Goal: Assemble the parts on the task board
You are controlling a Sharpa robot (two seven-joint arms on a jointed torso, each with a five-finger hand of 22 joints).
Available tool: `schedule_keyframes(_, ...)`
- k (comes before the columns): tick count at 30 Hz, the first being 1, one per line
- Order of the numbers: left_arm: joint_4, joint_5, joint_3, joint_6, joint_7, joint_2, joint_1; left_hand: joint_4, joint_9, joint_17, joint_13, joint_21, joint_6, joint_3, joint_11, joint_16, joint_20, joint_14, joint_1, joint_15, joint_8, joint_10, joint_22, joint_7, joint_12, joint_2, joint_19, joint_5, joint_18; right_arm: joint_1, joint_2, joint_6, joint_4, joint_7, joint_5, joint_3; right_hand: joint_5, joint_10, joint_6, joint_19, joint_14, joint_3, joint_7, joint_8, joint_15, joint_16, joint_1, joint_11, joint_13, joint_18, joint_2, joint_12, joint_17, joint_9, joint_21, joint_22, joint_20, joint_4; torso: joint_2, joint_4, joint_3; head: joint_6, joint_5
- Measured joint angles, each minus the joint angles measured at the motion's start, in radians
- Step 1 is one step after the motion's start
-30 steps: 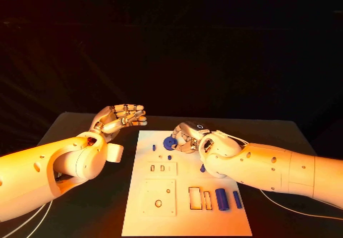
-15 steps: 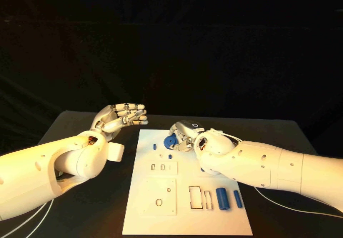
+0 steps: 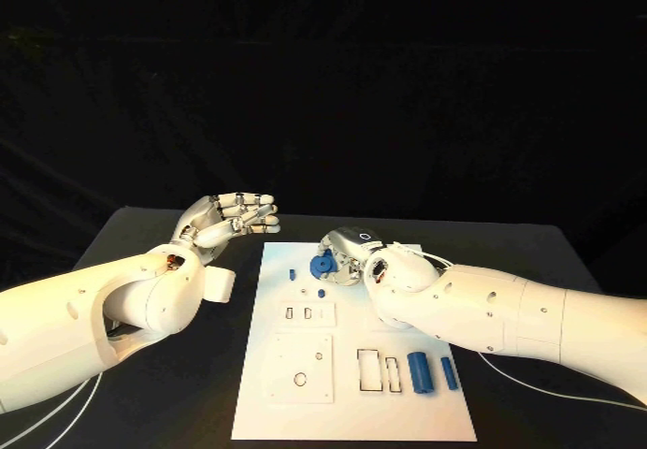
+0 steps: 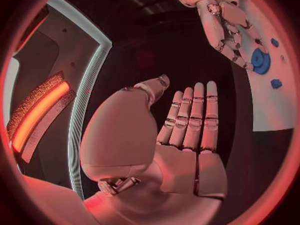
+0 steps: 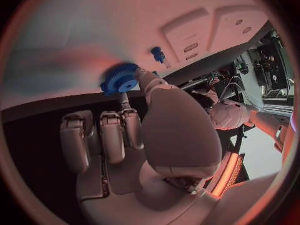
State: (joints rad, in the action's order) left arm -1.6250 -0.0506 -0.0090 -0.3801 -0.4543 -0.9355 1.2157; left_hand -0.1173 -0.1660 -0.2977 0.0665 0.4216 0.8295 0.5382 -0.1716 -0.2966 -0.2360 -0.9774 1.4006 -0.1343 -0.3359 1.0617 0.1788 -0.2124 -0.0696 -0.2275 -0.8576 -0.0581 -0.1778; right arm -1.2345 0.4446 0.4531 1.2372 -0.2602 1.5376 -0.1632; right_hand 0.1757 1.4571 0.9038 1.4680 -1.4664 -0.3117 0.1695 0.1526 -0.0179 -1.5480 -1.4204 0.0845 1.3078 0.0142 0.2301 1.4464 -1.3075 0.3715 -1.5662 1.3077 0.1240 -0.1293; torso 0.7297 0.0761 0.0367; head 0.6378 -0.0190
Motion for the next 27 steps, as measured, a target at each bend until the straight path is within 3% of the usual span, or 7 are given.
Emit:
schedule_keyframes(5, -0.001, 0.000, 0.000, 0.000, 0.000, 0.000, 0.000, 0.000, 0.000, 0.000, 0.000, 0.000, 0.000, 0.000, 0.000, 0.000, 0.000, 0.000, 0.000, 0.000, 0.000, 0.000, 0.000, 0.000, 0.000, 0.000, 0.000, 0.000, 0.000, 0.000, -0.002, -0.001, 0.000, 0.002, 0.005, 0.001, 0.005, 0.010, 0.047, -0.005, 0.000, -0.064, -0.012, 0.029, 0.011, -0.001, -0.004, -0.010, 0.000, 0.000, -0.004, 0.008, 0.000, 0.000, 0.000, 0.000, -0.005, 0.010, -0.001, -0.0010, -0.0008, 0.001, 0.001)
schedule_keyframes(9, 0.000, 0.000, 0.000, 0.000, 0.001, 0.000, 0.000, 0.000, 0.000, 0.000, 0.000, 0.000, 0.000, 0.000, 0.000, 0.000, 0.000, 0.000, 0.000, 0.000, 0.000, 0.000, 0.000, 0.000, 0.000, 0.000, 0.000, 0.000, 0.000, 0.000, -0.002, 0.000, 0.000, 0.004, 0.006, 0.000, 0.002, 0.008, 0.050, -0.002, 0.001, -0.115, -0.012, 0.030, 0.021, -0.001, 0.000, -0.019, 0.000, 0.000, -0.008, 0.013, 0.000, -0.001, 0.000, 0.000, -0.014, 0.007, -0.002, -0.0009, -0.0010, 0.002, 0.001)
schedule_keyframes(11, 0.000, 0.000, 0.000, 0.000, 0.001, 0.000, 0.000, 0.000, 0.000, 0.000, 0.000, 0.000, 0.000, 0.000, 0.000, 0.000, 0.000, 0.000, 0.000, 0.000, 0.000, 0.000, 0.000, 0.000, 0.000, 0.000, 0.000, 0.000, 0.000, 0.001, -0.002, 0.001, 0.000, 0.005, 0.006, 0.000, -0.006, 0.009, 0.050, -0.003, 0.000, -0.139, -0.012, 0.030, 0.022, -0.001, 0.008, -0.024, 0.000, 0.000, -0.016, 0.017, 0.000, -0.002, 0.000, 0.000, -0.019, 0.007, -0.002, -0.0007, -0.0012, 0.003, 0.001)
schedule_keyframes(12, 0.000, 0.000, 0.000, 0.000, 0.001, 0.000, 0.000, 0.000, 0.000, 0.000, 0.000, 0.000, 0.000, 0.000, 0.000, 0.000, 0.000, 0.000, 0.000, 0.000, 0.000, 0.000, 0.000, 0.000, 0.000, 0.000, 0.000, 0.000, 0.000, 0.002, -0.003, 0.003, -0.001, 0.005, 0.006, 0.000, -0.008, 0.010, 0.054, -0.002, 0.001, -0.160, -0.015, 0.035, 0.023, -0.001, 0.012, -0.024, 0.000, 0.000, -0.047, 0.017, 0.000, -0.002, 0.000, 0.000, -0.021, 0.005, -0.002, -0.0006, -0.0012, 0.003, 0.001)
schedule_keyframes(22, 0.001, 0.000, 0.000, 0.000, 0.003, 0.000, 0.000, 0.000, -0.001, -0.003, 0.000, 0.000, 0.000, 0.000, 0.000, 0.000, 0.000, 0.000, -0.004, 0.000, 0.000, 0.000, 0.001, 0.000, 0.000, 0.004, 0.000, 0.000, 0.000, 0.003, -0.006, 0.010, -0.004, 0.000, 0.006, -0.002, -0.023, 0.010, 0.056, -0.002, 0.000, -0.187, -0.015, 0.037, 0.029, -0.001, 0.030, -0.031, 0.000, 0.000, -0.063, 0.017, 0.000, -0.002, 0.000, 0.000, -0.028, 0.008, -0.001, -0.0006, -0.0009, 0.001, 0.001)
schedule_keyframes(27, 0.002, 0.000, 0.000, 0.000, 0.004, 0.001, 0.000, 0.000, -0.001, -0.003, 0.000, 0.000, 0.000, 0.000, 0.000, 0.000, 0.000, 0.000, -0.005, 0.000, 0.000, 0.000, 0.001, 0.000, 0.000, 0.005, 0.000, 0.000, 0.000, 0.003, -0.006, 0.012, -0.008, -0.006, 0.006, -0.002, -0.023, 0.010, 0.057, -0.002, 0.000, -0.194, -0.016, 0.038, 0.029, -0.001, 0.079, -0.031, 0.000, 0.000, -0.048, 0.016, 0.000, -0.002, 0.000, 0.000, -0.028, 0.004, -0.001, -0.0004, -0.0008, 0.003, 0.000)
